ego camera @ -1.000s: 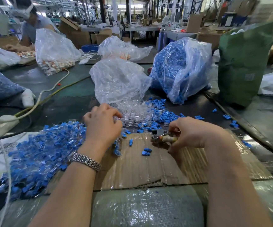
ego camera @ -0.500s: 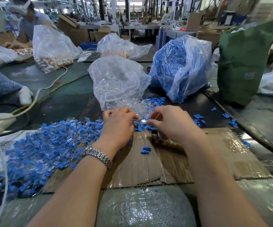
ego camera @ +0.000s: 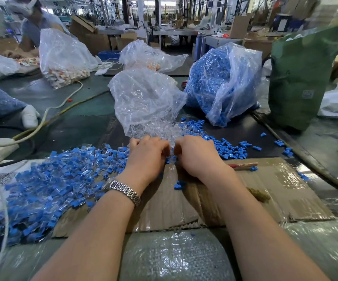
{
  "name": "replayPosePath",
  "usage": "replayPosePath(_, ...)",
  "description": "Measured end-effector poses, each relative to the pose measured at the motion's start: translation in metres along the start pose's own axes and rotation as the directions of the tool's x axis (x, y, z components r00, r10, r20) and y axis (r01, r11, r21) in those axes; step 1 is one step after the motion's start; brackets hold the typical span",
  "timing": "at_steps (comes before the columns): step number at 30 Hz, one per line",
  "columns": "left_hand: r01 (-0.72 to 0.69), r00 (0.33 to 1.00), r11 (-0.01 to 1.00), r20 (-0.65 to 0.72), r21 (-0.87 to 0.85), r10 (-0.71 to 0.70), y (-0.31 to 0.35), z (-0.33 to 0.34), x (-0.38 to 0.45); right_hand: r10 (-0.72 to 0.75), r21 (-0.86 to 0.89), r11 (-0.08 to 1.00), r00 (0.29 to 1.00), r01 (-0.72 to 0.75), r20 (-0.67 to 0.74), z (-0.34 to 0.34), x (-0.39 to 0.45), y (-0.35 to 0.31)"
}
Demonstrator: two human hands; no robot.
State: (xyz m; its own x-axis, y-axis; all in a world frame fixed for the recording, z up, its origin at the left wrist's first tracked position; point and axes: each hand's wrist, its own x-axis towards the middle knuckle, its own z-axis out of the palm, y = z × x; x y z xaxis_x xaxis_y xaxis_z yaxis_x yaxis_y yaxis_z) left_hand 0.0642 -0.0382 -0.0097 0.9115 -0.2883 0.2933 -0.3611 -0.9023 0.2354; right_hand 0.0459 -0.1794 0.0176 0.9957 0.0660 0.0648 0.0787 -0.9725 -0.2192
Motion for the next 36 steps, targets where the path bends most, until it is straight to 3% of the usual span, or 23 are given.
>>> replayPosePath(9, -0.009, 1.000, 0.988, 0.021, -0.157, 0.012, -0.010, -0.006, 0.000, -0.082, 0.061, 0.995, 0.995, 0.079, 0.050, 0.006, -0.001, -0.009)
replayPosePath(13, 0.075, 0.988, 0.972, -0.112, -0.223, -0.102, -0.018, -0.008, 0.002, -0.076, 0.093, 0.993, 0.997, 0.073, 0.032, 0.008, 0.000, -0.009)
replayPosePath(16, 0.125, 0.966, 0.915, -0.165, -0.383, -0.200, -0.022, -0.014, 0.003, -0.067, 0.077, 0.995, 0.998, 0.067, -0.002, 0.011, 0.001, -0.011)
replayPosePath(19, 0.183, 0.955, 0.792, -0.086, -0.582, -0.284, -0.021, -0.017, 0.004, -0.075, 0.040, 0.996, 0.997, 0.076, -0.011, 0.013, 0.002, -0.012)
replayPosePath(21, 0.225, 0.945, 0.659, -0.003, -0.717, -0.326, -0.018, -0.019, 0.003, -0.082, 0.022, 0.996, 0.997, 0.082, -0.006, 0.013, 0.003, -0.012)
replayPosePath(25, 0.310, 0.904, 0.219, 0.216, -0.925, -0.368, -0.018, -0.026, 0.001, -0.052, 0.095, 0.994, 0.998, 0.048, 0.041, 0.010, 0.005, -0.011)
replayPosePath(27, 0.329, 0.894, 0.077, 0.284, -0.941, -0.347, -0.021, -0.027, 0.001, -0.038, 0.134, 0.991, 0.997, 0.030, 0.060, 0.007, 0.006, -0.009)
replayPosePath(31, 0.322, 0.903, -0.022, 0.314, -0.947, -0.293, -0.022, -0.029, 0.000, -0.018, 0.119, 0.993, 0.995, 0.007, 0.093, 0.003, 0.006, -0.004)
replayPosePath(36, 0.282, 0.922, -0.015, 0.275, -0.959, -0.273, -0.021, -0.033, -0.001, -0.059, 0.006, 0.998, 0.991, 0.059, 0.118, -0.003, 0.002, -0.002)
